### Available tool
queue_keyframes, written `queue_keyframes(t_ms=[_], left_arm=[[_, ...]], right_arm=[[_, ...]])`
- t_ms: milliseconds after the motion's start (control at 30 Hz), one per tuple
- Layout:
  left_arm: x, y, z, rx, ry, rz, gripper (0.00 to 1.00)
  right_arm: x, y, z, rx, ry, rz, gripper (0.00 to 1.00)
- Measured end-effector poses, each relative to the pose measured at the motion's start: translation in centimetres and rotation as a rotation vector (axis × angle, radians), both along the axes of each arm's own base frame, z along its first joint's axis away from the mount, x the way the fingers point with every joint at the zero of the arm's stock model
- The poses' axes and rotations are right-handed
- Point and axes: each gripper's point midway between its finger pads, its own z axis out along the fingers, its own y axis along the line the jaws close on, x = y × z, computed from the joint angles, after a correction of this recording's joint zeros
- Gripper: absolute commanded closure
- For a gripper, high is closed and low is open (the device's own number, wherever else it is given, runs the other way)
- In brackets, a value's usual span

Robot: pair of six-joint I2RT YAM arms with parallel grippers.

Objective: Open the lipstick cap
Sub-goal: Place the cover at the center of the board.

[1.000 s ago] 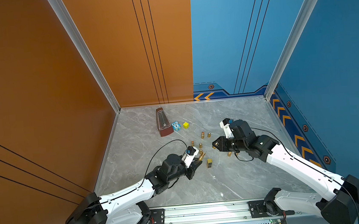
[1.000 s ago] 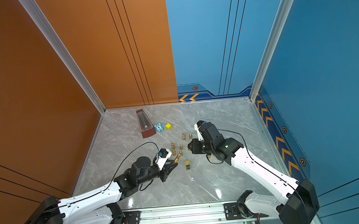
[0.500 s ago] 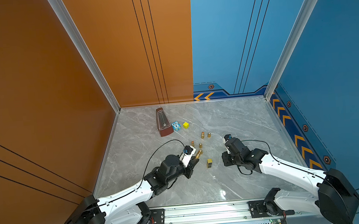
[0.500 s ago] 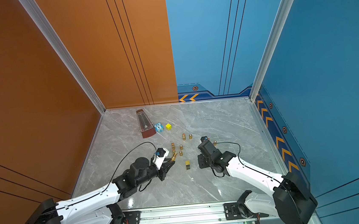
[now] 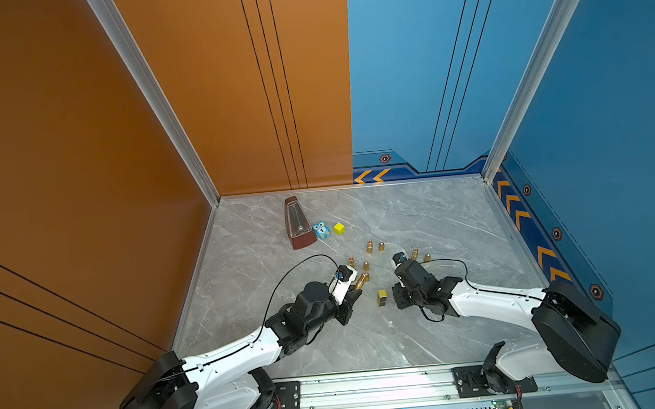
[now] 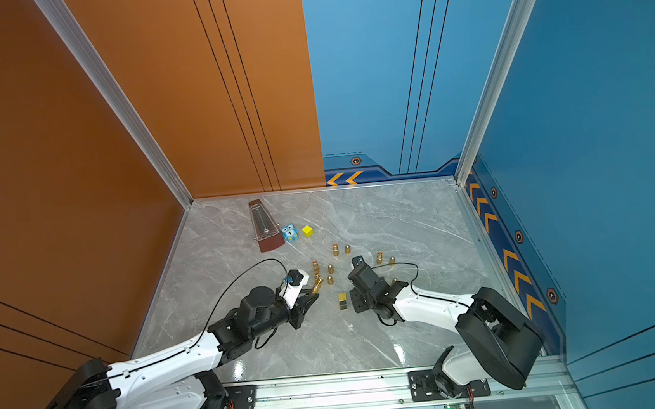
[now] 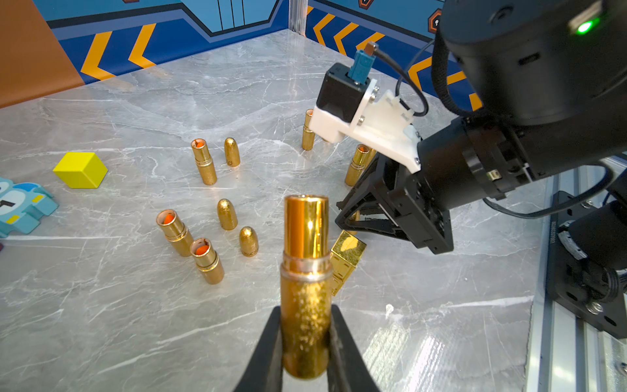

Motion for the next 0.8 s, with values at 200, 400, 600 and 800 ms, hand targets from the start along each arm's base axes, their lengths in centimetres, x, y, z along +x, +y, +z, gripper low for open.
queue_keyframes(t_ms=[200, 400, 600, 800], left_arm=[[0.1, 0.0, 0.0, 0.001, 0.001, 0.002, 1.0], [0.2, 0.2, 0.0, 0.001, 0.0, 0.007, 1.0], [0.3, 0.3, 0.5, -0.01, -0.01, 0.011, 1.0], [0.3, 0.4, 1.0, -0.023, -0.021, 0.015, 1.0]], right_arm=[[0.3, 0.0, -0.6, -0.026, -0.012, -0.008, 0.83], [0.2, 0.0, -0.7, -0.053, -0.033, -0.011, 0.8], [0.1, 0.0, -0.7, -0.067, -0.043, -0.01, 0.71], [0.0, -0.1, -0.8, -0.07, -0.044, -0.011, 0.64]])
